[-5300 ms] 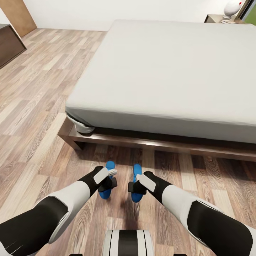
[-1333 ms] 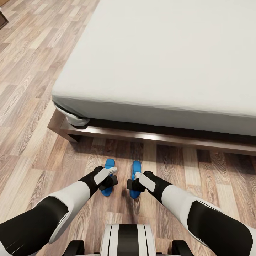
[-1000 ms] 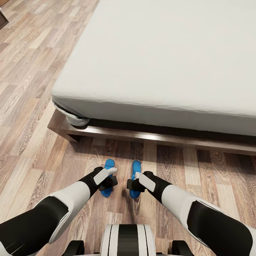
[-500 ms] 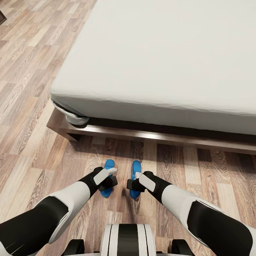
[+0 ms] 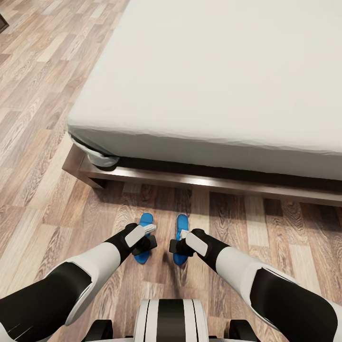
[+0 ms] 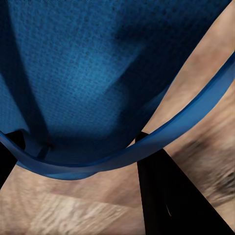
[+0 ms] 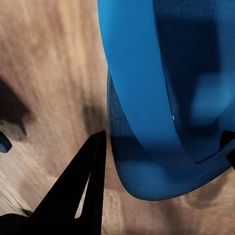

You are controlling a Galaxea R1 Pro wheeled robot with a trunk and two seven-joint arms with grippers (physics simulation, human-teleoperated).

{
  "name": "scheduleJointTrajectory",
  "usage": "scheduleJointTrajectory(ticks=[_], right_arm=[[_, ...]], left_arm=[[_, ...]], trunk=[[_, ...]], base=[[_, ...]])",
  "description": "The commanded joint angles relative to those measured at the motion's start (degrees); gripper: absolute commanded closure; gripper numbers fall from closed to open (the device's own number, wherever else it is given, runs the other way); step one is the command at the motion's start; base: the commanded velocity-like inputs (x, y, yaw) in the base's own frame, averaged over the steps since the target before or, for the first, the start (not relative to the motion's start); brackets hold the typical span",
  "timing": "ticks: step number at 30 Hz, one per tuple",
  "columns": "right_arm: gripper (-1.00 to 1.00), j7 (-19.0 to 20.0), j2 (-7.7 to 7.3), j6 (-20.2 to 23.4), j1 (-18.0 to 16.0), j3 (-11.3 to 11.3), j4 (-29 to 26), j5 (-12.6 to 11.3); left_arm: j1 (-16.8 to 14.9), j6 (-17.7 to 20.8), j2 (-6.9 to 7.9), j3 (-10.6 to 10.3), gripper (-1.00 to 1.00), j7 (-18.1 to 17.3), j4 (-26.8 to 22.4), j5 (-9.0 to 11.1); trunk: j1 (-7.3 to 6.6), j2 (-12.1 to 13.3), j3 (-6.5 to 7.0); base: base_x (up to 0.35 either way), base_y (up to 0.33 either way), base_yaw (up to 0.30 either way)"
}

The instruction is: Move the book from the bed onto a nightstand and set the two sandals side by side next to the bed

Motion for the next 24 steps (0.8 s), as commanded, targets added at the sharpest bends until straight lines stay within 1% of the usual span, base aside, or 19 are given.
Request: scheduleJointTrajectory(ticks=[1, 6, 8, 24], right_arm=[[1.0, -0.3, 0.0, 0.0, 0.0, 0.2, 0.0, -0.5], [1.0, -0.3, 0.0, 0.0, 0.0, 0.2, 0.0, -0.5], [1.0, -0.3, 0.0, 0.1, 0.0, 0.2, 0.0, -0.5], [1.0, -0.3, 0.0, 0.1, 0.0, 0.2, 0.0, -0.5]], left_arm=[[0.0, 0.2, 0.02, -0.4, 1.0, 0.2, -0.1, 0.5], [0.0, 0.3, -0.01, -0.4, 1.0, 0.2, -0.1, 0.5], [0.0, 0.3, -0.01, -0.4, 1.0, 0.2, -0.1, 0.5], [0.0, 0.3, -0.01, -0.4, 1.0, 0.2, -0.1, 0.5]], trunk=[[-0.01, 0.0, -0.03], [-0.01, 0.0, -0.03], [0.04, 0.0, -0.47], [0.04, 0.0, -0.47]], base=[[0.0, 0.0, 0.0], [0.0, 0.0, 0.0], [0.0, 0.0, 0.0], [0.0, 0.0, 0.0]])
